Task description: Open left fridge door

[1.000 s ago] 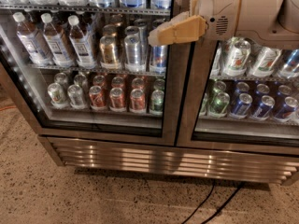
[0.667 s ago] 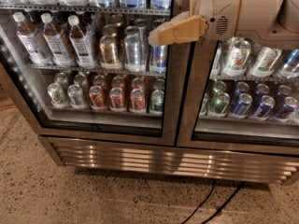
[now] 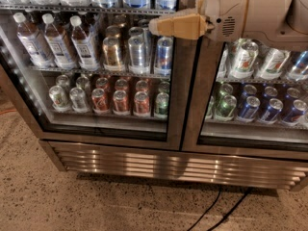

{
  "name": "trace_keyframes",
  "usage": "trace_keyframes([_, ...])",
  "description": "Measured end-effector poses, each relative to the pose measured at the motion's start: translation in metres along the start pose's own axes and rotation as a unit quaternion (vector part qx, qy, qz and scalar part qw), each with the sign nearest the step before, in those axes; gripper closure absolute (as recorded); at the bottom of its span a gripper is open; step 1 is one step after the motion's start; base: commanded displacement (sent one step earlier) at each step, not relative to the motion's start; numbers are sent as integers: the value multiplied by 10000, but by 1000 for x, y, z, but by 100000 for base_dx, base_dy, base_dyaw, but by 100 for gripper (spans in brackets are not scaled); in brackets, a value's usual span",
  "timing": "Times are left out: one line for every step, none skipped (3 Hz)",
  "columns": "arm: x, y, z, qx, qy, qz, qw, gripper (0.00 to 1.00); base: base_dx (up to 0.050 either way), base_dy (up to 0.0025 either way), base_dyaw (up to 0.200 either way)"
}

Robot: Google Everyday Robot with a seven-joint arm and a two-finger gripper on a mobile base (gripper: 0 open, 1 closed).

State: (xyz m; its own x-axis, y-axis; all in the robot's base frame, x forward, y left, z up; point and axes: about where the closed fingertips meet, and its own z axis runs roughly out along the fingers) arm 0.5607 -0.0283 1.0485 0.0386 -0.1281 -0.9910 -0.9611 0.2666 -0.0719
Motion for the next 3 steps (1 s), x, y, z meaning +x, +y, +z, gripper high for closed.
trace_keyframes([0, 0, 0, 0, 0, 0, 10000, 65, 0, 0, 0])
trace_keyframes([0, 0, 0, 0, 0, 0, 10000, 100, -4950, 0, -1])
trace_keyframes([0, 0, 0, 0, 0, 0, 10000, 100, -4949, -3, 23])
